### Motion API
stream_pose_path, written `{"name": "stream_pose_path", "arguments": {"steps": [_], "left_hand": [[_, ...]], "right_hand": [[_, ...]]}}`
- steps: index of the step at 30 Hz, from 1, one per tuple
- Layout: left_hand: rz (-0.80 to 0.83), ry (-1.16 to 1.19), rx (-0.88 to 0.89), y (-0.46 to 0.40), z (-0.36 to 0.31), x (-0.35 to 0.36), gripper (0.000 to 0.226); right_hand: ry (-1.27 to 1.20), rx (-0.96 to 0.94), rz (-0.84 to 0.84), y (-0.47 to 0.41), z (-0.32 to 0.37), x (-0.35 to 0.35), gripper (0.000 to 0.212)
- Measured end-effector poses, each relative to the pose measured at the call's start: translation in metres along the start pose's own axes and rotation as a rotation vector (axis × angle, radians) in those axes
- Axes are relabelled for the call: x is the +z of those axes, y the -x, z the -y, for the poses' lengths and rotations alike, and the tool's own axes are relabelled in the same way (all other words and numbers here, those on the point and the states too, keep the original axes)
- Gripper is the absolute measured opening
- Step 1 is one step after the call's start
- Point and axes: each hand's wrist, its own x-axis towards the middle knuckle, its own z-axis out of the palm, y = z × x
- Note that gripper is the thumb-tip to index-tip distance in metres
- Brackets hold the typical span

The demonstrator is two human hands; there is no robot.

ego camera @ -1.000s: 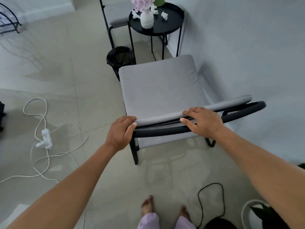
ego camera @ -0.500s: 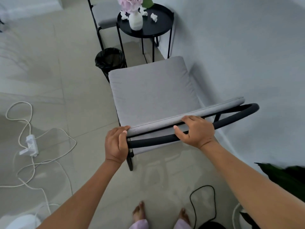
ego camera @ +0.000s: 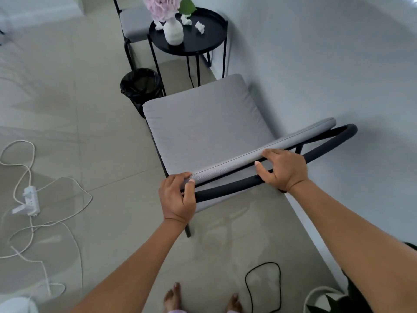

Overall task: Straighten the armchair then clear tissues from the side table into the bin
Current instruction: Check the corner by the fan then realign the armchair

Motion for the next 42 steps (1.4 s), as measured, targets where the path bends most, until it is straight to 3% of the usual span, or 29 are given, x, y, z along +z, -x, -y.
{"name": "stream_pose_path", "arguments": {"steps": [8,29,33,37,40,42], "left_hand": [[0.004,0.043,-0.032,-0.015,-0.004,-0.001,0.055],[0.072,-0.057,-0.009,-0.095,0.027,-0.037,0.066],[0.212,-0.162,-0.029,-0.097,0.023,-0.043,0.060],[0.527,-0.397,-0.096,-0.105,0.017,-0.058,0.054],[0.591,-0.503,-0.122,-0.101,0.009,-0.072,0.071],[0.578,-0.532,-0.111,-0.090,0.001,-0.080,0.062]], "right_hand": [[0.023,0.013,0.043,-0.015,0.001,0.004,0.057],[0.059,0.045,0.068,-0.075,0.050,0.027,0.079],[0.087,0.052,0.151,-0.071,0.054,0.023,0.065],[0.097,0.088,0.284,-0.065,0.062,0.015,0.051],[0.026,0.096,0.390,-0.053,0.072,0.004,0.049],[-0.010,0.086,0.453,-0.045,0.080,-0.006,0.049]]}}
